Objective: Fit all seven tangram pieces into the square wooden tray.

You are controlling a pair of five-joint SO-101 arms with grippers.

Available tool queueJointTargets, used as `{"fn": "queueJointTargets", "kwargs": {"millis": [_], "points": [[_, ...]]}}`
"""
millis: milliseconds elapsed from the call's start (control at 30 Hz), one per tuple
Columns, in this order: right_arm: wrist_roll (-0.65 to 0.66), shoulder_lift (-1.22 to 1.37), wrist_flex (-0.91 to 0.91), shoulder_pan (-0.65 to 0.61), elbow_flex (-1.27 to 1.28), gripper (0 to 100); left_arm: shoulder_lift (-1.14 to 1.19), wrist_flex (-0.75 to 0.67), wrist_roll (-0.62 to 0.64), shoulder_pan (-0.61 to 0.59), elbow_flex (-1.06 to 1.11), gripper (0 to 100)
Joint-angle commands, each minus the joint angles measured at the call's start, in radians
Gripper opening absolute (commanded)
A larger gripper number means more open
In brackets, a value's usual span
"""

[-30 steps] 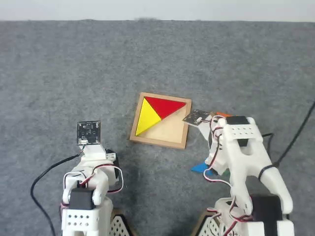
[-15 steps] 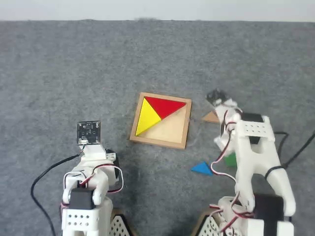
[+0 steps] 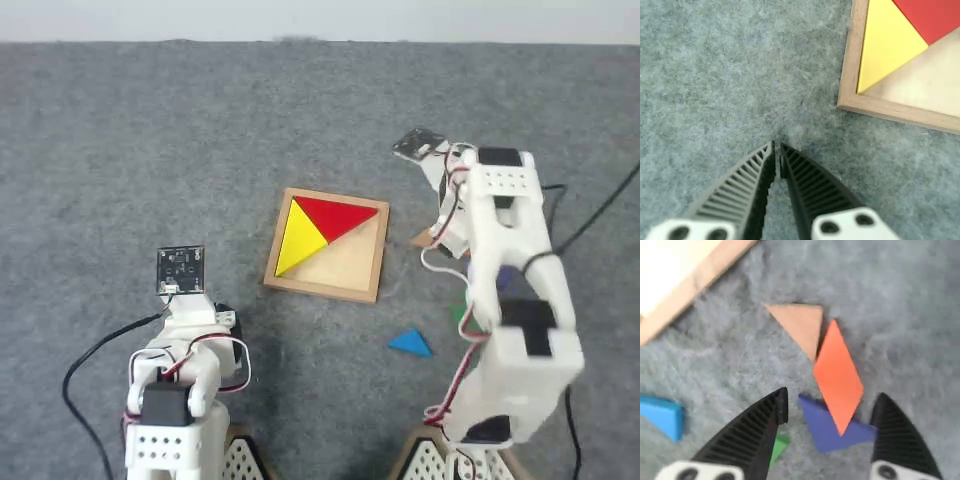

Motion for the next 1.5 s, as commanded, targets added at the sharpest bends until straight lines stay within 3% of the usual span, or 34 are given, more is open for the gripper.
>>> {"fn": "queueJointTargets", "kwargs": {"millis": [0, 433, 667, 1067, 1233, 1467], "points": [[0.12, 0.062, 0.064, -0.01, -0.153, 33.2, -0.02, 0.005, -0.015, -0.006, -0.013, 1], [0.236, 0.231, 0.056, 0.081, -0.221, 30.5, -0.02, 0.005, -0.015, -0.006, -0.013, 1], [0.229, 0.259, 0.028, 0.114, -0.215, 15.9, -0.02, 0.005, -0.015, -0.006, -0.013, 1], [0.005, 0.096, 0.074, 0.073, -0.21, 1.3, -0.02, 0.005, -0.015, -0.006, -0.013, 1], [-0.04, -0.022, 0.148, 0.048, -0.209, 1.1, -0.02, 0.005, -0.015, -0.006, -0.013, 1], [-0.12, -0.26, 0.213, -0.128, -0.124, 1.1, -0.02, 0.005, -0.015, -0.006, -0.013, 1]]}}
